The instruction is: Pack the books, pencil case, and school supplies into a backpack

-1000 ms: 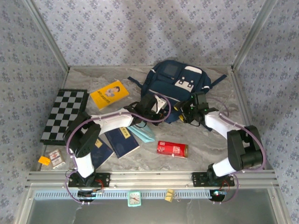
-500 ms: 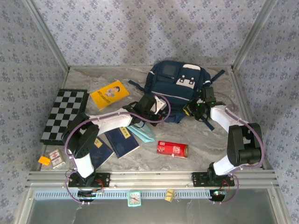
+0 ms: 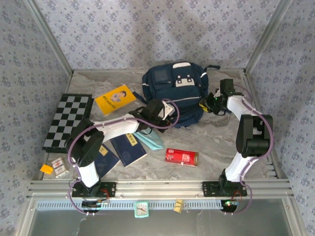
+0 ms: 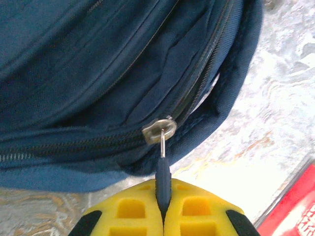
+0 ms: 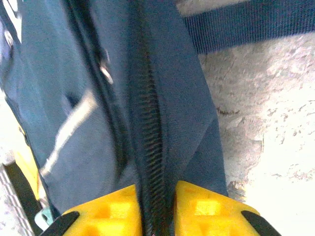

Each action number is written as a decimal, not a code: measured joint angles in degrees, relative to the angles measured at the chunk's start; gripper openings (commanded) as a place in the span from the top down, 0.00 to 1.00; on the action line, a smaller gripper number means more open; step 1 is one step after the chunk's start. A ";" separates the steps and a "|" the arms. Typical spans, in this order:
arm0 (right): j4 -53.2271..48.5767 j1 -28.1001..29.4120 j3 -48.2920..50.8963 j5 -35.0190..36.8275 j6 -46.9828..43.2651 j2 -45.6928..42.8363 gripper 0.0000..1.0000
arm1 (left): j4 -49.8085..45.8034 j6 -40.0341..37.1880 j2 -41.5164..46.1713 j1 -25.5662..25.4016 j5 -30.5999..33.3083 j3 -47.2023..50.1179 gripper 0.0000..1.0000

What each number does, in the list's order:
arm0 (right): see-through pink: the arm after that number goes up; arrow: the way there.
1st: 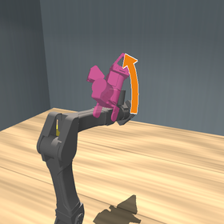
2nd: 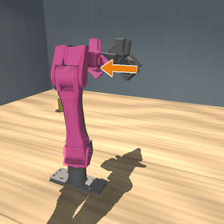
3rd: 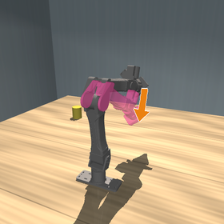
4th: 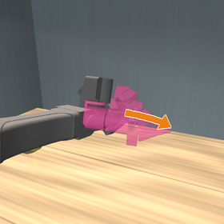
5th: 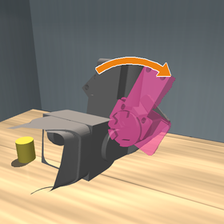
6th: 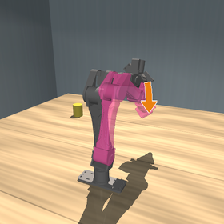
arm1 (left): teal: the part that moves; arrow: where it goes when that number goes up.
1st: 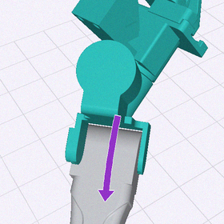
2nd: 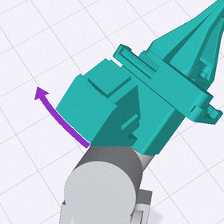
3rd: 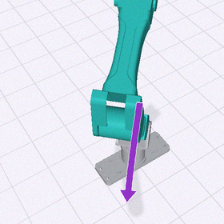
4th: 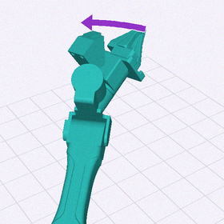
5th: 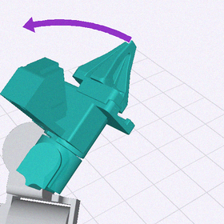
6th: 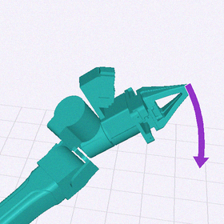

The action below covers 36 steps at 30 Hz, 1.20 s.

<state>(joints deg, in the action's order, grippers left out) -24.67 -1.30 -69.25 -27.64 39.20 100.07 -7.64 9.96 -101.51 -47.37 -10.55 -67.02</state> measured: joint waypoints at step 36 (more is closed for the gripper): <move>14.95 15.76 14.53 8.90 27.50 -6.21 0.96 | -1.88 0.96 -2.95 -0.37 2.71 -4.24 1.00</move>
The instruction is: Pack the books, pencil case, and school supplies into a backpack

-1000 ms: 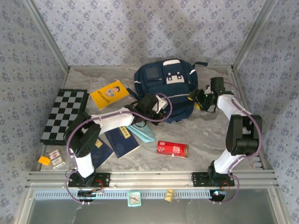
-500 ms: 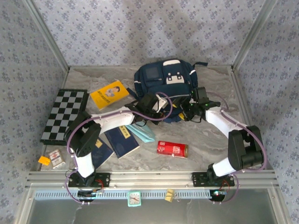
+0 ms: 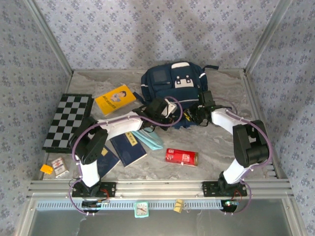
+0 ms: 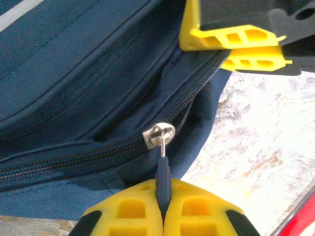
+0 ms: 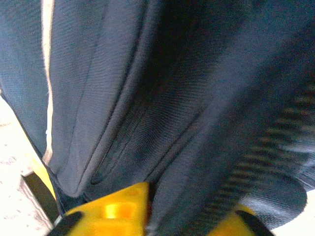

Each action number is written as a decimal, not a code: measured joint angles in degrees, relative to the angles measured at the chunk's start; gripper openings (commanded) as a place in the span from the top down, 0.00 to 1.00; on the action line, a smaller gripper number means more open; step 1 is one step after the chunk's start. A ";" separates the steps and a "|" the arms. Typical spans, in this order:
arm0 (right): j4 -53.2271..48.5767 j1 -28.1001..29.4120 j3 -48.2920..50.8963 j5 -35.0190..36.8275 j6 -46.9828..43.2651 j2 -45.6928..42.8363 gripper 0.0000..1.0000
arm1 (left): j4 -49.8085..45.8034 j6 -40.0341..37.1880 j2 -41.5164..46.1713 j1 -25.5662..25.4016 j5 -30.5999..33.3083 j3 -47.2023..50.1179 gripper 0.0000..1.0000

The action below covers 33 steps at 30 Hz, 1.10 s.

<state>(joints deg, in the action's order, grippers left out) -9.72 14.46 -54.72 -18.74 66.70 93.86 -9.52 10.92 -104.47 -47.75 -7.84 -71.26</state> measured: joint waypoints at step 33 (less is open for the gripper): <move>-1.18 -5.14 3.15 0.55 -4.90 -9.49 1.00 | -5.20 7.65 -9.20 19.74 1.14 -9.51 1.00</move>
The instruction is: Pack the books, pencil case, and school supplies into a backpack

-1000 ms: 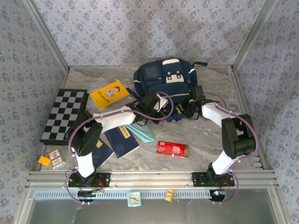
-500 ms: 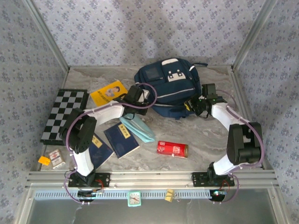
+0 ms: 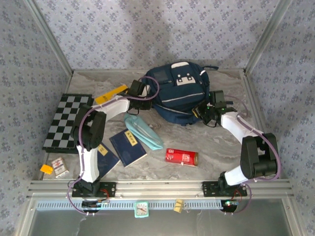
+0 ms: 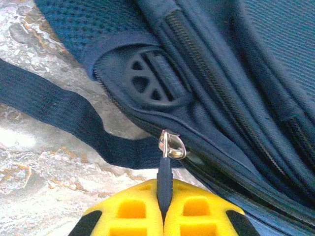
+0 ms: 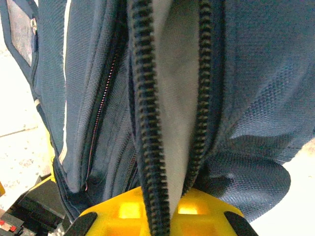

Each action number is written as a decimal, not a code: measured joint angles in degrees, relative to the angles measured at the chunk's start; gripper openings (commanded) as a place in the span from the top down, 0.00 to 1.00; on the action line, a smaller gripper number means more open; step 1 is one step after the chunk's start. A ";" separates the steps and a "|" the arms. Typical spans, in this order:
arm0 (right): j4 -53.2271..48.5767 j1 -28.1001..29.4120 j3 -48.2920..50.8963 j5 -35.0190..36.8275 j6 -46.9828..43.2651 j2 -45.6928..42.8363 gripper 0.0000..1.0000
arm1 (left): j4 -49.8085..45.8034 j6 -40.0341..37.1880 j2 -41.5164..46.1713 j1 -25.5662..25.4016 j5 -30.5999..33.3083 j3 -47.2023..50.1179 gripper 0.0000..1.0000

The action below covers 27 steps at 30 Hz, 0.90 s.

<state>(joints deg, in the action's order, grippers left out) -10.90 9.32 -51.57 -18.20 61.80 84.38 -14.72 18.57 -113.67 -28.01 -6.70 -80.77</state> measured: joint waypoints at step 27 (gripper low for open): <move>-2.93 10.03 -1.36 7.76 -8.96 -6.49 0.16 | -3.56 -0.92 20.26 10.75 -2.38 7.91 0.33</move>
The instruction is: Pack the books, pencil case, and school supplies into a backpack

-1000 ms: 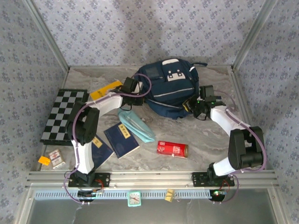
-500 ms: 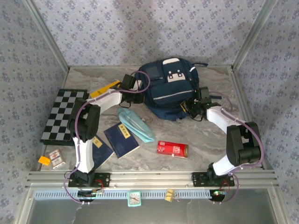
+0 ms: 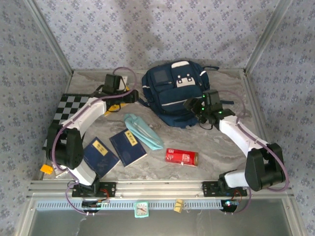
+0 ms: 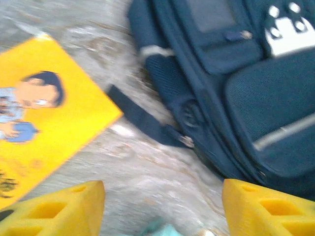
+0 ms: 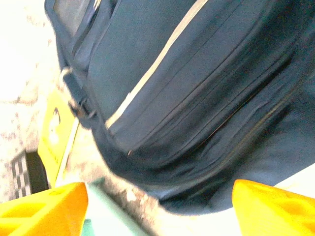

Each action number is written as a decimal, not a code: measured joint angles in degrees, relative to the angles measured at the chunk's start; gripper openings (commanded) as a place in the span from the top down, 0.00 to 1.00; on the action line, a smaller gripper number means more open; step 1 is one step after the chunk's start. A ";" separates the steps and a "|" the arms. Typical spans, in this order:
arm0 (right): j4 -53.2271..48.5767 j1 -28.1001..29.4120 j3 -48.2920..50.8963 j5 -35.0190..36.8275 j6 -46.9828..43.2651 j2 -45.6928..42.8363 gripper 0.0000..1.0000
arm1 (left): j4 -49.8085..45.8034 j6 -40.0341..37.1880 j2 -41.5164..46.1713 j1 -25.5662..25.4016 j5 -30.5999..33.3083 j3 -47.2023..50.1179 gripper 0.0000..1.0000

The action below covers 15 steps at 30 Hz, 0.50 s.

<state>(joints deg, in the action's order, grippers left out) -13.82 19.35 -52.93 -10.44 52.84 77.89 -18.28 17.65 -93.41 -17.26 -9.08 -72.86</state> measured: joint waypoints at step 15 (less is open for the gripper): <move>-0.37 14.99 -10.86 2.10 -9.14 12.94 0.05 | -4.90 -1.07 -16.52 16.59 1.42 -14.16 0.14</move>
<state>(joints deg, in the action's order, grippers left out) -14.20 34.35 -63.79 -8.34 43.70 90.83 -23.18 16.58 -109.93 -0.67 -7.66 -87.02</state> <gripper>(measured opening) 0.942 0.854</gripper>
